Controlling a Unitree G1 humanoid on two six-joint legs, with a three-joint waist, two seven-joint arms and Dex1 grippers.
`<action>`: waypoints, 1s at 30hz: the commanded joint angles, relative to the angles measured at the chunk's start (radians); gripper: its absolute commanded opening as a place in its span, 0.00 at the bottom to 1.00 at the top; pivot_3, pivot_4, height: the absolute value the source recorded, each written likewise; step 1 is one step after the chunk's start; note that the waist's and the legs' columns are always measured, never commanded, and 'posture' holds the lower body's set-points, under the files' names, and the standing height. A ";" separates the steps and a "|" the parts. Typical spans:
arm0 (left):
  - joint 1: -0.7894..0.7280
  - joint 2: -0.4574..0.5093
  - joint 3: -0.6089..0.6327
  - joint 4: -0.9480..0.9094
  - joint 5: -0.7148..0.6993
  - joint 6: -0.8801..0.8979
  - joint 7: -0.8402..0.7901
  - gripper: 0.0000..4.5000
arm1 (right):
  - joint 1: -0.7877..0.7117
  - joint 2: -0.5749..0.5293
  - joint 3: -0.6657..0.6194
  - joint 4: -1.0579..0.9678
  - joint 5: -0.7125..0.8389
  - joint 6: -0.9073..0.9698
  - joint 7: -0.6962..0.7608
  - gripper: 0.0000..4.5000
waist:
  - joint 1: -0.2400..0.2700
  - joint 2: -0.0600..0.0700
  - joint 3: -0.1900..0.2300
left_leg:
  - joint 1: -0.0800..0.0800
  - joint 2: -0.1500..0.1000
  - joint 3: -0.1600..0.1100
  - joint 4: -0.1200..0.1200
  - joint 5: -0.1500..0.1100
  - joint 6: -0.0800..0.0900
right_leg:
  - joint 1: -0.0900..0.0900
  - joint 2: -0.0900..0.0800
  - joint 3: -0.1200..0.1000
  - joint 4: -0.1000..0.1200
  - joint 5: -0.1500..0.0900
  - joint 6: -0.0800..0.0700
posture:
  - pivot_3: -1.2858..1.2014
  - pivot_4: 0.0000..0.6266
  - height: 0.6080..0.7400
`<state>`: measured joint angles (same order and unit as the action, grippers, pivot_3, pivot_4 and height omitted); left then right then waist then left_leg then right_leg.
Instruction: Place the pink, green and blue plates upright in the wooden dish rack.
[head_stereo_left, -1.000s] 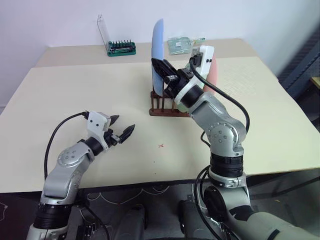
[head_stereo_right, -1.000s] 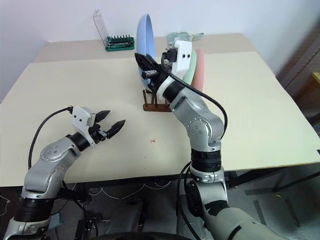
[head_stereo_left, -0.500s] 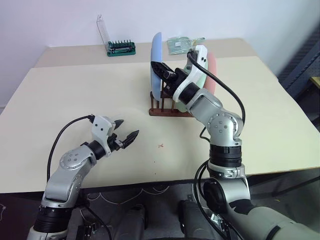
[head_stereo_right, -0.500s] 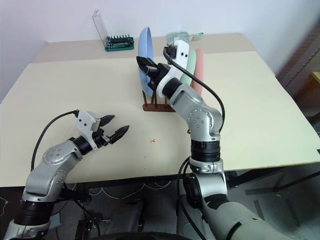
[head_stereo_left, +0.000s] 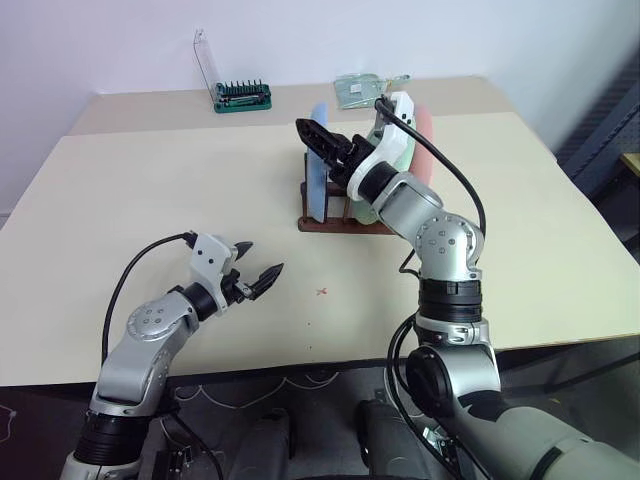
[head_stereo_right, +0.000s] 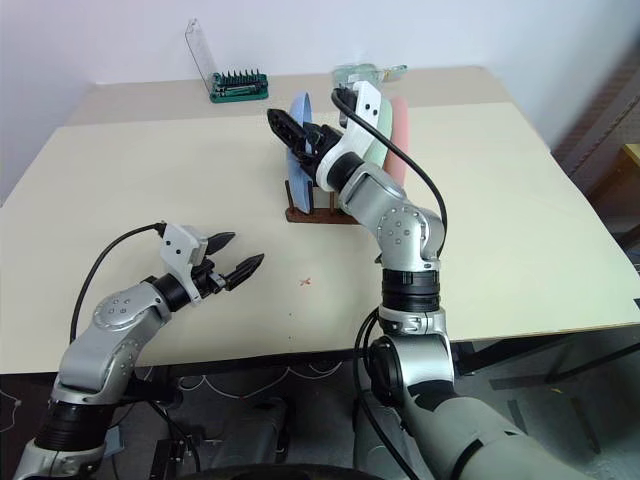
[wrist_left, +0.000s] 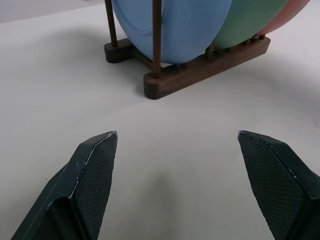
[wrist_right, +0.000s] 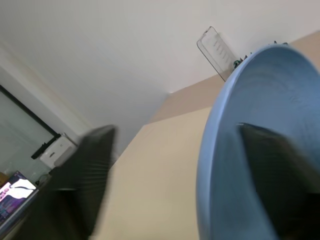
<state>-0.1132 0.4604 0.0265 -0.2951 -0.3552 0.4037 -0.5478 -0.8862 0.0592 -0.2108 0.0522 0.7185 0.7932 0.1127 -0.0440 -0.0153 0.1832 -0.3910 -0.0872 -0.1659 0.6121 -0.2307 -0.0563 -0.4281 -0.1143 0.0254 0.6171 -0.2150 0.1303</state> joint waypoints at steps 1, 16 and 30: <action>-0.009 -0.004 0.007 -0.015 0.007 -0.026 -0.004 0.88 | -0.034 -0.042 0.068 -0.069 -0.054 -0.055 0.052 1.00 | 0.000 0.000 0.000 | 0.000 0.000 0.000 0.000 0.000 0.000 | 0.000 0.000 0.000 0.000 0.000 0.000 | 0.52 0.24 1.00; -0.019 -0.018 -0.024 -0.003 0.021 -0.035 -0.035 0.88 | 0.094 -0.547 0.167 -0.401 -0.245 -0.157 0.392 0.57 | 0.013 0.000 0.000 | -0.001 0.000 0.000 0.001 -0.001 0.001 | 0.002 -0.001 0.000 -0.002 0.000 0.000 | 0.52 0.24 1.00; -0.105 -0.040 -0.147 0.083 0.057 -0.138 -0.181 0.88 | 0.426 -0.964 0.192 -0.481 -0.445 -0.194 0.561 0.01 | 0.032 0.000 0.001 | -0.001 0.000 0.005 0.003 -0.002 0.004 | 0.003 -0.003 0.000 -0.005 -0.001 0.001 | 0.52 0.24 1.00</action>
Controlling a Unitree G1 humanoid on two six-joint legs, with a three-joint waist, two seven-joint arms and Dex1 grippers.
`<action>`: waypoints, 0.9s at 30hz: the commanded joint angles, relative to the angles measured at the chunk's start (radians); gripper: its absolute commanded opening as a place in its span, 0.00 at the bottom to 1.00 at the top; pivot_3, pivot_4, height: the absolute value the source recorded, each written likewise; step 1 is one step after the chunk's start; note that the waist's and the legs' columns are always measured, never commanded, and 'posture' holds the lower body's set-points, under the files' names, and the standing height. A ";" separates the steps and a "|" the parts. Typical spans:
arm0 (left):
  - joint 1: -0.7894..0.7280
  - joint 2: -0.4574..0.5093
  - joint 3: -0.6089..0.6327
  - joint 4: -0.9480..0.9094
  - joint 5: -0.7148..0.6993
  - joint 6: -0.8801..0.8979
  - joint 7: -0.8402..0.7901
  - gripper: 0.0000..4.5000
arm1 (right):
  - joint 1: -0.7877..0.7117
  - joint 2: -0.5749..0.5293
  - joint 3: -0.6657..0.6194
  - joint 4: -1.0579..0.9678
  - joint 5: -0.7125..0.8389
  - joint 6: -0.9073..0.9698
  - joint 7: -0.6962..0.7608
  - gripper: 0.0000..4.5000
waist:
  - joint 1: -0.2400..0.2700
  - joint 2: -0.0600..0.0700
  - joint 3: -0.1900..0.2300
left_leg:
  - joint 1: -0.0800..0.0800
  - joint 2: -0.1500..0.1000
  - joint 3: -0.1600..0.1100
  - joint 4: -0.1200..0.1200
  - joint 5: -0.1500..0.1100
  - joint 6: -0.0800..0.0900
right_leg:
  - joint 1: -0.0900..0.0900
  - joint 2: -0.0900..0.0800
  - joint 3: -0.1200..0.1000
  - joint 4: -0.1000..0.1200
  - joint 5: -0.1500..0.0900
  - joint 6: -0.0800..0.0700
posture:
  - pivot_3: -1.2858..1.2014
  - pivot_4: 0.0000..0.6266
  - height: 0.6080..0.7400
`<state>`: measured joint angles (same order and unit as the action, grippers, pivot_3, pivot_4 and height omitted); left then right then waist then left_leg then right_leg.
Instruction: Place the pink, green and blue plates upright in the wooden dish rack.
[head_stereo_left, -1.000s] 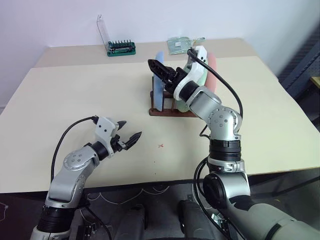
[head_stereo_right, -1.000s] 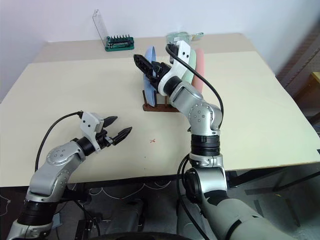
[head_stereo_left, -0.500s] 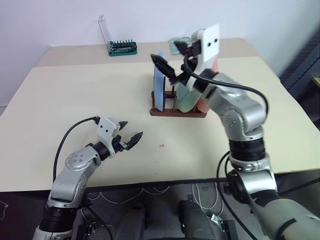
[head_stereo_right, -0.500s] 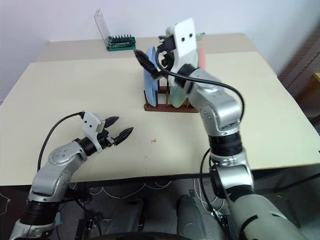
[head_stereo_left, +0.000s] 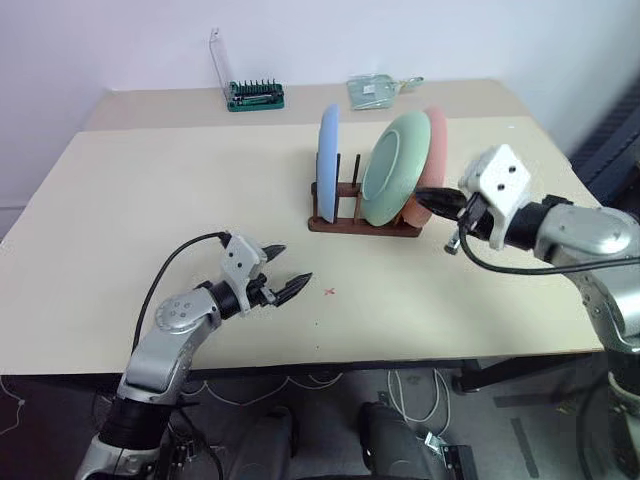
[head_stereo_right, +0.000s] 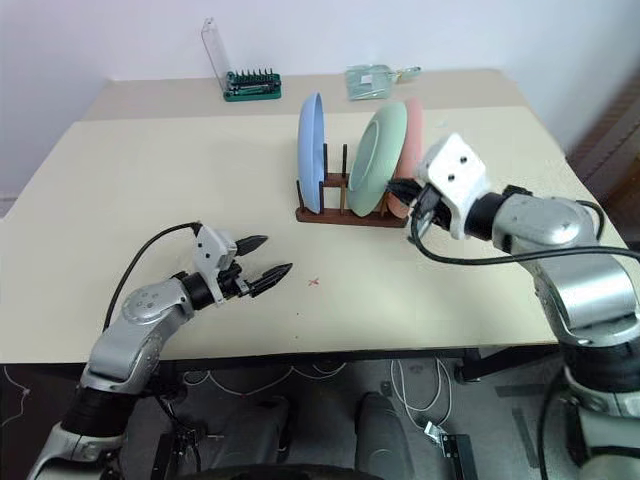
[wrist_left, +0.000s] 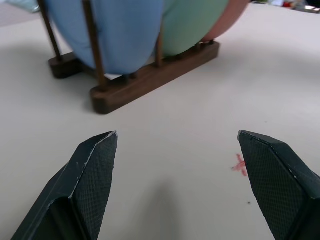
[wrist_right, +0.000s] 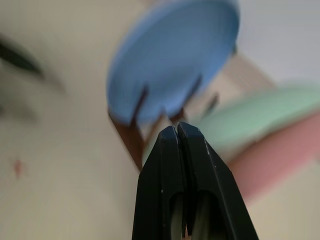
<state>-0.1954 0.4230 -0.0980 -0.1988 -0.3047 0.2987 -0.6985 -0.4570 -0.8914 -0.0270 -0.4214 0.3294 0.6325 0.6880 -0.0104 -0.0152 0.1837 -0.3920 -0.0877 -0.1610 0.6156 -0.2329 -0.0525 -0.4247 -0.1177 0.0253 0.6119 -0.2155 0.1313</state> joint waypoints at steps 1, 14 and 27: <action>-0.023 -0.007 -0.022 -0.013 0.007 -0.032 -0.027 0.88 | -0.006 -0.005 0.020 0.001 -0.072 -0.040 -0.017 0.01 | -0.003 0.000 0.000 | 0.000 0.000 0.000 0.000 0.000 0.000 | 0.000 0.000 0.000 0.000 0.000 0.000 | 0.52 0.24 1.00; 0.030 -0.012 -0.004 -0.063 0.016 -0.017 0.027 0.88 | -0.143 0.147 0.137 0.170 -0.196 -0.145 -0.022 0.01 | -0.002 0.000 0.000 | 0.000 0.000 -0.001 0.000 0.000 0.000 | 0.000 0.000 0.000 0.000 0.000 0.000 | 0.52 0.24 1.00; 0.012 -0.013 -0.015 -0.066 0.010 -0.001 0.037 0.88 | -0.117 0.147 0.085 0.134 -0.200 -0.174 0.037 0.01 | 0.000 0.000 0.000 | 0.000 0.000 -0.001 0.000 0.000 0.000 | 0.000 0.000 0.000 0.000 0.000 0.000 | 0.52 0.24 1.00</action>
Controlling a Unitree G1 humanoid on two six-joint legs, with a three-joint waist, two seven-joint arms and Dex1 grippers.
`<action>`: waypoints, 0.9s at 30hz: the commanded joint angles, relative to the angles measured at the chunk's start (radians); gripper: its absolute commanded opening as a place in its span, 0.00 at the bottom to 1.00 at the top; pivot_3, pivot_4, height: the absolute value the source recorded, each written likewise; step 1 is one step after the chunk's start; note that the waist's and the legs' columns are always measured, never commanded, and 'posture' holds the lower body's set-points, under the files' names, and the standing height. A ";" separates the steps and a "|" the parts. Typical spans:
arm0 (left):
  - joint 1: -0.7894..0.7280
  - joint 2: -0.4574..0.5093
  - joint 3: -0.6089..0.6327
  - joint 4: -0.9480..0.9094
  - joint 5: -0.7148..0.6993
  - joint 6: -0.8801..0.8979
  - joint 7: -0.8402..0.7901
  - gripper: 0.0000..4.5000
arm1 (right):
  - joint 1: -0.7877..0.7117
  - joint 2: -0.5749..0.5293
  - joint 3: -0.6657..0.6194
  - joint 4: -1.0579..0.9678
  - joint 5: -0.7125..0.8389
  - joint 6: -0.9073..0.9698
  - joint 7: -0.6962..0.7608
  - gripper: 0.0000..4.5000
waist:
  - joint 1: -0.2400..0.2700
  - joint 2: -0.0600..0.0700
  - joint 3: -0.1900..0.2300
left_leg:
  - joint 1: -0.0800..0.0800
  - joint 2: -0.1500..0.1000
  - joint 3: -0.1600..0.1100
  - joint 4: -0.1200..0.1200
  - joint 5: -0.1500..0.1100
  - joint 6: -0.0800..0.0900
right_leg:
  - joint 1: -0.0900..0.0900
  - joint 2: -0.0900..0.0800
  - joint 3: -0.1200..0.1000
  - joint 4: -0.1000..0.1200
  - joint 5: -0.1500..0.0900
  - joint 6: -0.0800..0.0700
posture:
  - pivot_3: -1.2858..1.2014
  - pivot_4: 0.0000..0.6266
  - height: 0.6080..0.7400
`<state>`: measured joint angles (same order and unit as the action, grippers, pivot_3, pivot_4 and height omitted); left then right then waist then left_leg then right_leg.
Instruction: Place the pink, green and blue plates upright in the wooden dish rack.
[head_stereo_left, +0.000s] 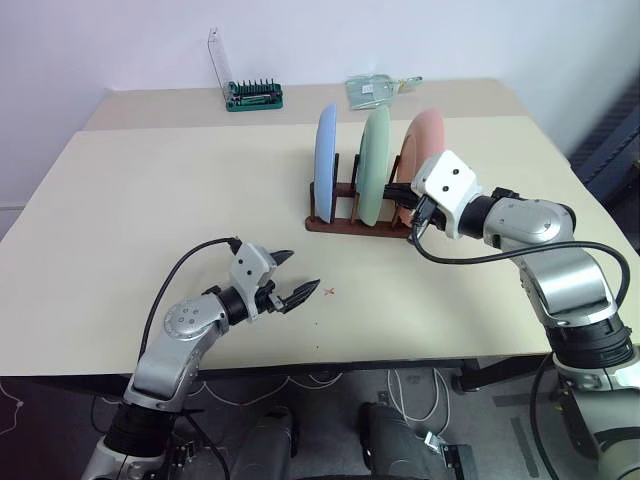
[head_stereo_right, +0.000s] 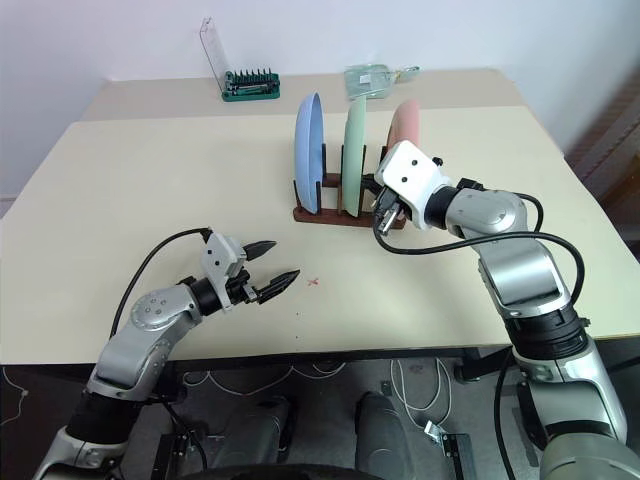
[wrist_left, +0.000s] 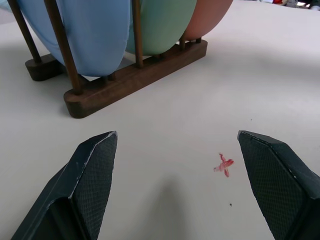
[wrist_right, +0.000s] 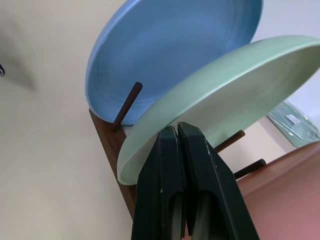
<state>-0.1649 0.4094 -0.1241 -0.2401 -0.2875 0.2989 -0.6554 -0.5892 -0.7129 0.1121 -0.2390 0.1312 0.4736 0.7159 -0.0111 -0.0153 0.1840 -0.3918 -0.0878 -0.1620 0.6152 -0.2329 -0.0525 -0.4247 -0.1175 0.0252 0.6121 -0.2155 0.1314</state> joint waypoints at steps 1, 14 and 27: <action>-0.021 0.000 0.011 -0.024 -0.007 0.000 -0.007 0.88 | 0.024 -0.040 -0.065 -0.052 0.001 -0.015 0.012 0.01 | 0.001 0.000 0.000 | 0.000 0.000 0.000 0.000 0.000 0.000 | 0.000 0.000 0.000 0.000 0.000 0.000 | 0.52 0.24 1.00; -0.130 0.014 0.065 -0.005 0.003 0.096 0.047 0.88 | 0.435 -0.123 -0.409 -0.066 0.151 -0.037 0.081 0.01 | 0.016 0.000 0.000 | 0.001 0.000 0.002 0.001 -0.001 0.001 | 0.002 0.000 0.001 0.000 0.000 0.001 | 0.52 0.24 1.00; -0.017 0.086 0.152 -0.041 0.032 0.102 0.103 0.88 | 0.345 -0.030 -0.321 0.164 0.148 -0.186 0.076 0.01 | 0.017 0.000 0.000 | 0.001 0.000 0.001 0.001 -0.001 0.001 | 0.002 0.000 0.001 0.000 0.000 0.001 | 0.52 0.24 1.00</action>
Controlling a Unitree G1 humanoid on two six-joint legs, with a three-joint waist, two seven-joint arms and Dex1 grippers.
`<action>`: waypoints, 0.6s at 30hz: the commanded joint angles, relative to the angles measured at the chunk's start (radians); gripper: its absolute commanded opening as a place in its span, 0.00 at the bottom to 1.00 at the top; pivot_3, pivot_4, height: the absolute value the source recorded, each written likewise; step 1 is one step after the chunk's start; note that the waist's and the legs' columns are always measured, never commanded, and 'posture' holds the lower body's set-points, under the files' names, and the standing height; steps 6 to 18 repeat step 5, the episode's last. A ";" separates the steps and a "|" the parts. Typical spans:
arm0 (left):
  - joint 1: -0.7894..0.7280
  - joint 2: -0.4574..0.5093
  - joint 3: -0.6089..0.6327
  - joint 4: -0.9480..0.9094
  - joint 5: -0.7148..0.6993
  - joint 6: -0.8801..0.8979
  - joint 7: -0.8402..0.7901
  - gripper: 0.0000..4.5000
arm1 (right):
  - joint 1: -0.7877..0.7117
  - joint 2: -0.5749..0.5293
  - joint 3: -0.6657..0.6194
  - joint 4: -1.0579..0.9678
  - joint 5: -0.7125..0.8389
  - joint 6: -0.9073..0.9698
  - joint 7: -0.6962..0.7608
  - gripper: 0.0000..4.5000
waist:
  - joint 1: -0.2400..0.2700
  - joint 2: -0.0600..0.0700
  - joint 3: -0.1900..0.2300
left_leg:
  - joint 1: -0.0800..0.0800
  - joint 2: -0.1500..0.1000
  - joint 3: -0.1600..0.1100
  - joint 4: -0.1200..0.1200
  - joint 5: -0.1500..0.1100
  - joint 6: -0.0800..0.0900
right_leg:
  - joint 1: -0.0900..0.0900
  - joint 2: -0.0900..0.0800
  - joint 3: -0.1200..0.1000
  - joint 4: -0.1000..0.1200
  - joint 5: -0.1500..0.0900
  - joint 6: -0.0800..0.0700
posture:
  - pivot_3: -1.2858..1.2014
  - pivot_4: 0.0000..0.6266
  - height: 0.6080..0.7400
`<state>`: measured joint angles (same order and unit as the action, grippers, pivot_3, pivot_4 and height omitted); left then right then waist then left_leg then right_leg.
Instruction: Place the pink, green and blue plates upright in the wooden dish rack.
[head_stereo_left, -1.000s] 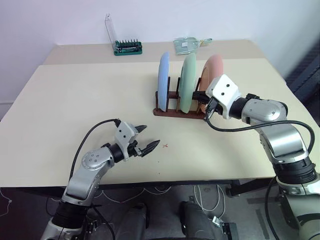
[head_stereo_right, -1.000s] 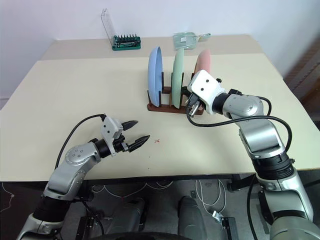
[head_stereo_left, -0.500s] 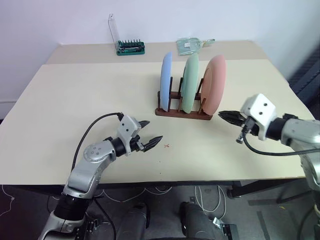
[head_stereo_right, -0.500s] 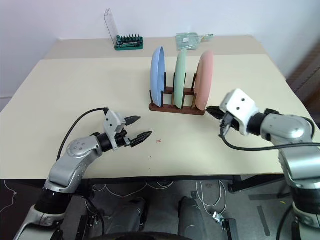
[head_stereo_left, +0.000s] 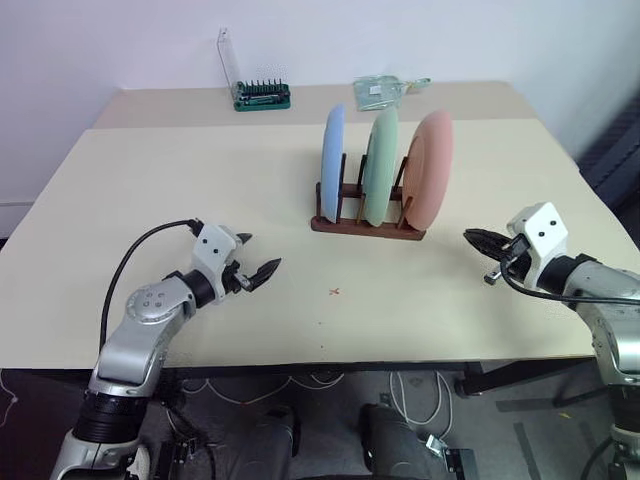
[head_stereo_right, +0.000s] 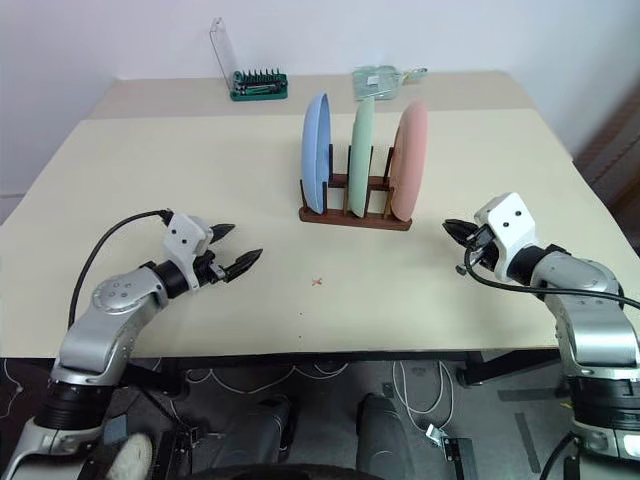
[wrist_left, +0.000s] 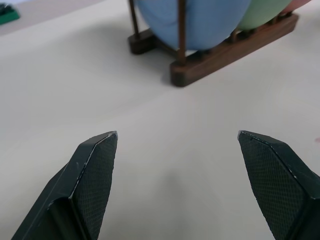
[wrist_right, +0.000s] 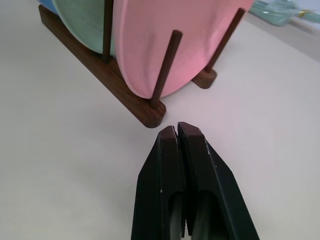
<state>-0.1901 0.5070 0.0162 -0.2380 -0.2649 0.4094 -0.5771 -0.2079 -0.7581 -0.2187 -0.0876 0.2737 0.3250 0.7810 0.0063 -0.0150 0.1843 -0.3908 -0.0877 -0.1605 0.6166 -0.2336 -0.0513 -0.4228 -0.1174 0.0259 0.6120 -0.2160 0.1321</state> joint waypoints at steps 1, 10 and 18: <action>0.017 -0.016 0.009 -0.048 0.012 -0.012 0.031 0.88 | -0.045 0.019 0.019 0.023 0.003 -0.046 0.012 0.01 | 0.000 0.000 0.000 | 0.000 0.000 0.000 0.000 0.000 0.000 | 0.000 0.000 0.000 0.000 0.000 0.000 | 0.52 0.24 1.00; 0.033 -0.032 0.004 -0.058 0.022 -0.018 0.045 0.88 | -0.065 0.016 0.045 0.057 -0.016 -0.078 0.022 0.01 | 0.000 0.000 0.000 | 0.000 0.000 0.000 0.000 0.000 0.000 | 0.000 0.000 0.000 0.000 0.000 0.000 | 0.52 0.24 1.00; 0.033 -0.032 0.004 -0.058 0.022 -0.018 0.045 0.88 | -0.065 0.016 0.045 0.057 -0.016 -0.078 0.022 0.01 | 0.000 0.000 0.000 | 0.000 0.000 0.000 0.000 0.000 0.000 | 0.000 0.000 0.000 0.000 0.000 0.000 | 0.52 0.24 1.00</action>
